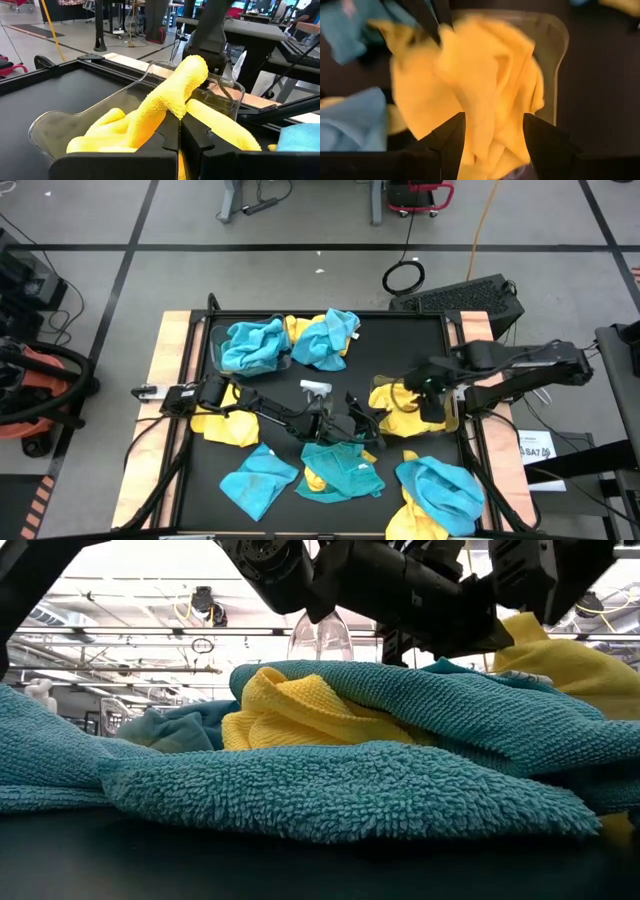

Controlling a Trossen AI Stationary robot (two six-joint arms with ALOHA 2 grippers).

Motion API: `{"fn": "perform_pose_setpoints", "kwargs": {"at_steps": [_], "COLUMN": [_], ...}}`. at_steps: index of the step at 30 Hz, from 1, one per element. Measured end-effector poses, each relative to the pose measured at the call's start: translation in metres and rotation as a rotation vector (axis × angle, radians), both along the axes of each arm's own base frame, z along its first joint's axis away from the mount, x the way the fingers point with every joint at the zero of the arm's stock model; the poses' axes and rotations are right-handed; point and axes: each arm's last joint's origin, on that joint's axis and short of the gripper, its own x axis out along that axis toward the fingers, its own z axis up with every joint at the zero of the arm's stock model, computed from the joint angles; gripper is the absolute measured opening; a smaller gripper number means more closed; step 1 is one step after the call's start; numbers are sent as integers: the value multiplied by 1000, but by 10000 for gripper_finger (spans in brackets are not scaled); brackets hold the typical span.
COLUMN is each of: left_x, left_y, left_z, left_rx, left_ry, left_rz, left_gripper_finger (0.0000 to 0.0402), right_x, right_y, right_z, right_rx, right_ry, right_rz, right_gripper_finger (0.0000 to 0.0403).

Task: Sort microfiber towel by color & place in baskets
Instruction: Put the yellow microfiber towel into the bottom transparent bin

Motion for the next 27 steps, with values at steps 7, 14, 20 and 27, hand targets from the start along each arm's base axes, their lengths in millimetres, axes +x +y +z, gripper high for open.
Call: {"fn": "perform_pose_setpoints", "kwargs": {"at_steps": [7,14,20,27], "left_x": [0,0,0,0], "left_y": [0,0,0,-1], "left_z": [0,-1,-1,-3], "left_rx": [6,8,6,11], "left_ry": [2,13,14,39], "left_rz": [1,2,-19,-26], "left_gripper_finger": [1,1,0,17], "right_x": [-4,5,18,25], "right_y": [0,8,12,12], "right_z": [25,11,-9,-40], "right_rx": [13,-8,-24,-32], "right_ry": [-244,-195,-196,-124], "right_rz": [3,94,129,116], "right_gripper_finger": [181,81,8,2]}}
